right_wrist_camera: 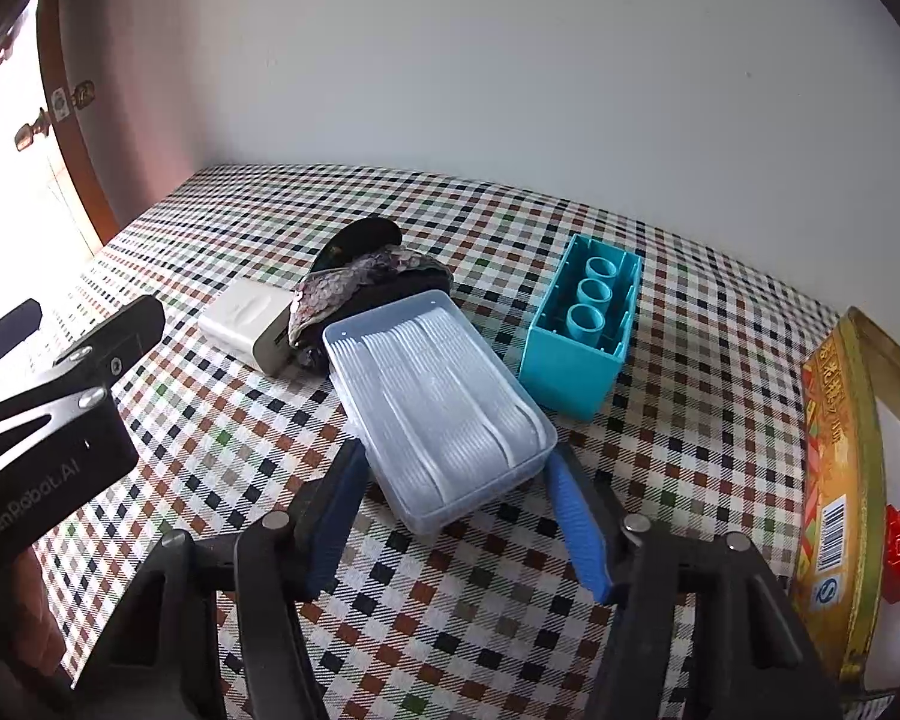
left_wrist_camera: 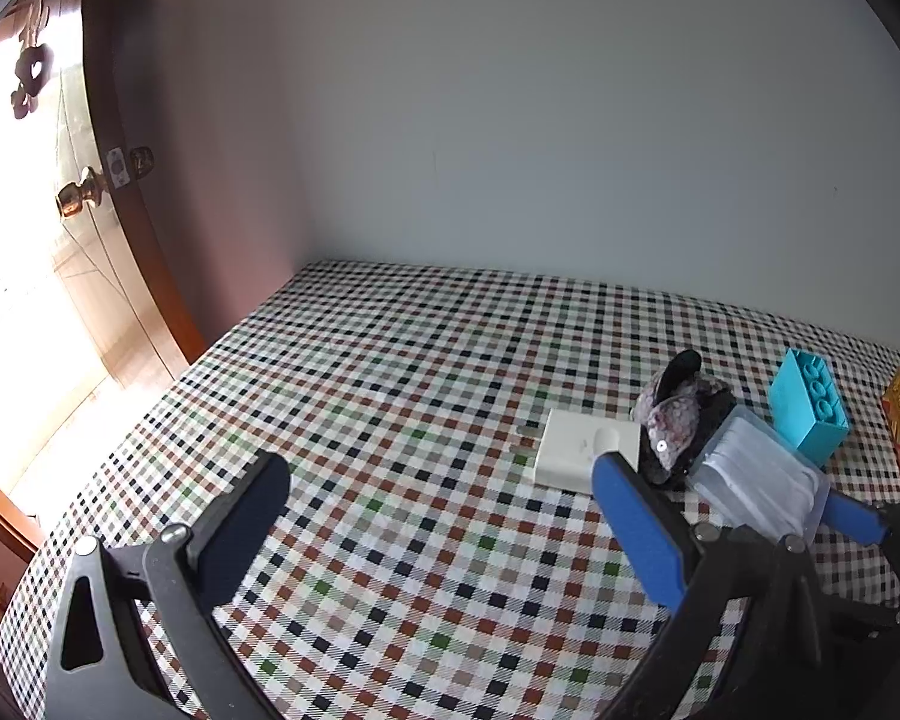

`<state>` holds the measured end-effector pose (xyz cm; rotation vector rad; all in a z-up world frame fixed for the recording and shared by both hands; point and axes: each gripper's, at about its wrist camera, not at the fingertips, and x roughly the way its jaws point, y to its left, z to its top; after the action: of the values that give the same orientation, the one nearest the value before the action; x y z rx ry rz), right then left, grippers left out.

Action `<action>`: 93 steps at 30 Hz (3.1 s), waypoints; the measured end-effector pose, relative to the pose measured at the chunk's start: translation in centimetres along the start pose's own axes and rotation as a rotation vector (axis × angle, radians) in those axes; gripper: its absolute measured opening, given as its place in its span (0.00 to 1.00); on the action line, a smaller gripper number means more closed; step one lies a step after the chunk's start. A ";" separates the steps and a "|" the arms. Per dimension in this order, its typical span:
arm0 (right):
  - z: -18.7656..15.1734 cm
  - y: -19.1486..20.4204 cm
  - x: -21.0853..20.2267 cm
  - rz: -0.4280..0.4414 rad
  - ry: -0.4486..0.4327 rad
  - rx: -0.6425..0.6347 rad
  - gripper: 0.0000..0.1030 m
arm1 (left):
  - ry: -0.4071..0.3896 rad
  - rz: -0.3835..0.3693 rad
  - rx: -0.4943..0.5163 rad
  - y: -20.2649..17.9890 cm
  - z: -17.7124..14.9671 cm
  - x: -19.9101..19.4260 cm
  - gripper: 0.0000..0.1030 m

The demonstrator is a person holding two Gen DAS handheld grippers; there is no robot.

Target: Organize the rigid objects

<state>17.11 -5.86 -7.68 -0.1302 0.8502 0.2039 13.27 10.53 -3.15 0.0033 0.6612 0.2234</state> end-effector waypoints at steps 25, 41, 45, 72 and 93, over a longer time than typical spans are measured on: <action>-3.4 -3.0 -6.2 -0.068 -0.142 0.139 0.61 | 0.001 -0.042 0.033 -0.8 -0.4 -0.9 0.99; -5.8 -5.1 -9.9 -0.012 -0.196 0.184 0.61 | 0.047 -0.077 0.009 -0.2 -0.5 0.4 0.99; -6.4 -4.9 -10.2 0.002 -0.164 0.170 0.61 | 0.057 -0.077 0.006 -0.2 -0.6 0.6 0.99; -9.9 -6.3 -17.3 -0.027 -0.414 0.168 0.61 | 0.124 -0.183 -0.042 1.6 -1.1 2.5 0.99; -9.3 -8.3 -16.7 0.038 -0.421 0.225 0.61 | 0.261 -0.189 0.024 -2.8 2.9 11.3 0.88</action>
<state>1.46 -17.82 -0.88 0.1376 0.4515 0.1621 24.27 10.33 -7.96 -0.0661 0.9188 0.0335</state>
